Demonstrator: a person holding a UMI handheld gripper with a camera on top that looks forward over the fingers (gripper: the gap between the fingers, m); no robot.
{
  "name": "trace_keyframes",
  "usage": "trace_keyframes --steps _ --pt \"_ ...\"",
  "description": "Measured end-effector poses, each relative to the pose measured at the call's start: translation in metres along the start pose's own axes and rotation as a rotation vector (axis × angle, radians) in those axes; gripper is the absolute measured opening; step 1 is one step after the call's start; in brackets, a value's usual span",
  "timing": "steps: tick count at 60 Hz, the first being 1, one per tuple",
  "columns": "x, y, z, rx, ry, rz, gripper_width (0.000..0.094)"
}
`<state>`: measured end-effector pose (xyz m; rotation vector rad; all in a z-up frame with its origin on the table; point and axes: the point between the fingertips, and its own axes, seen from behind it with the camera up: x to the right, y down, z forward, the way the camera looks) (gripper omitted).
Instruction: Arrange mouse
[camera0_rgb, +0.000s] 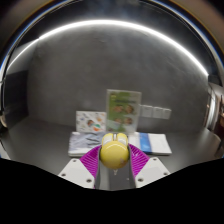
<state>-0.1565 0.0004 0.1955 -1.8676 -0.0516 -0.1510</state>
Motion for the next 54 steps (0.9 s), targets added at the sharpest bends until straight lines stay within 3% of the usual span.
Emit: trace_keyframes --steps 10,17,23,27,29,31,38,48,54 --pt "0.104 0.111 0.045 -0.187 0.071 0.071 0.0395" --pt "0.122 0.18 0.068 -0.298 0.028 0.107 0.0397" --pt "0.123 0.207 0.08 -0.329 -0.058 0.131 0.0403" --pt "0.12 0.208 0.081 -0.319 -0.114 0.115 0.044" --pt "0.119 0.208 0.081 -0.317 -0.135 0.107 0.0536" --pt "0.119 0.208 0.081 -0.322 -0.158 0.095 0.0523" --pt "0.135 0.202 0.07 -0.306 -0.166 0.07 0.0864" --pt "0.157 0.183 0.0 -0.221 -0.273 0.148 0.0854" --pt "0.194 0.202 -0.052 -0.221 -0.247 0.246 0.0844"
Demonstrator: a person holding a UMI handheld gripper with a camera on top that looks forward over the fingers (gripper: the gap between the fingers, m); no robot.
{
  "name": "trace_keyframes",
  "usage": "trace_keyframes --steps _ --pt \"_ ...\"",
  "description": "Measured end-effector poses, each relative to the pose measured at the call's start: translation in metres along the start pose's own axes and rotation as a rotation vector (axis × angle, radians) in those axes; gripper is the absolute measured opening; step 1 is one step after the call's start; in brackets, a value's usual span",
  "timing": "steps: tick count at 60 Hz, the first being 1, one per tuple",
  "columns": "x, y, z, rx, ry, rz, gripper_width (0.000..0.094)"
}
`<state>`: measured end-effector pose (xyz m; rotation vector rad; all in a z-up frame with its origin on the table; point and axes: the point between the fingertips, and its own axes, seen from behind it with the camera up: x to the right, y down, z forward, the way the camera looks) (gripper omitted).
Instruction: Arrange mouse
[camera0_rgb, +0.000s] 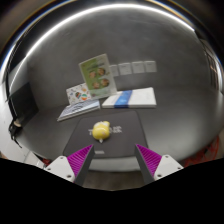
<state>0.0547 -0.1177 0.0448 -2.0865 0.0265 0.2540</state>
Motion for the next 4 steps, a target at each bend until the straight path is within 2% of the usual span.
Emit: trace_keyframes --steps 4 --pt "0.032 0.024 -0.037 -0.004 0.056 0.066 0.0838"
